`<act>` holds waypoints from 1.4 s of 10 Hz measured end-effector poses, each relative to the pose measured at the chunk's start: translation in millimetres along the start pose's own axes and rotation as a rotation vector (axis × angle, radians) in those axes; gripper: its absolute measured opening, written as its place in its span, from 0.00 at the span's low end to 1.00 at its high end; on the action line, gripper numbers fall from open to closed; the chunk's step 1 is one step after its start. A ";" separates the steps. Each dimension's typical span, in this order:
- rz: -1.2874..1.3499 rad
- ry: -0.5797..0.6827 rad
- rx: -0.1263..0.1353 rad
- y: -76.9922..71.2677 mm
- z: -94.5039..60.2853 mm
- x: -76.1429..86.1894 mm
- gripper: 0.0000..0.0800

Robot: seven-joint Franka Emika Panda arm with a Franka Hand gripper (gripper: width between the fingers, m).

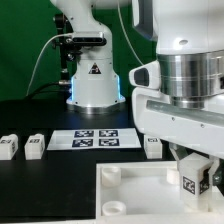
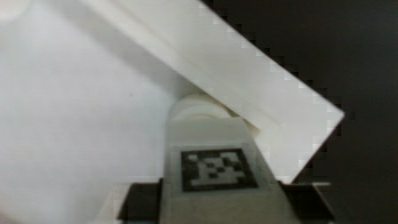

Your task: Assemble one leg

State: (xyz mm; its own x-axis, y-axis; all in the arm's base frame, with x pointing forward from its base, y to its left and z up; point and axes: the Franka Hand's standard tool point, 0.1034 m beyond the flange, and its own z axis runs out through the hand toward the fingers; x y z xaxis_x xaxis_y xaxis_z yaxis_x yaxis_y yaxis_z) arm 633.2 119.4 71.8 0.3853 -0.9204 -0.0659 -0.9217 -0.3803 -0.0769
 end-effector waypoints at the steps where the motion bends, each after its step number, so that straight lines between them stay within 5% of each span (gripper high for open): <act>1: 0.183 -0.002 0.015 0.7 0.6 -2.1 0.37; 4: 0.404 -0.005 0.028 -1.1 2.5 -11.0 0.37; 6: 0.323 -0.003 0.028 -1.1 2.7 -11.4 0.37; 7: 0.285 -0.002 0.029 -1.6 2.2 -10.5 0.56; 8: 0.150 0.002 0.035 -3.4 -0.3 -5.2 0.72; 10: -0.214 0.012 0.038 -4.7 -1.3 -4.5 0.79; 14: -0.625 0.029 0.024 -3.7 -0.5 -4.0 0.81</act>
Offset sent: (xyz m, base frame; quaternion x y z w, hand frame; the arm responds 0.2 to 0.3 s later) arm -0.0119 0.0007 -0.0072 0.0102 0.0417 0.1709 0.9843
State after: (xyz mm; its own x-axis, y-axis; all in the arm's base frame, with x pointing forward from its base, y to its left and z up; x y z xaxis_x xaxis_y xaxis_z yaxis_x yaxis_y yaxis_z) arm 635.1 124.4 72.8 0.8493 -0.5272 0.0259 -0.5214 -0.8456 -0.1144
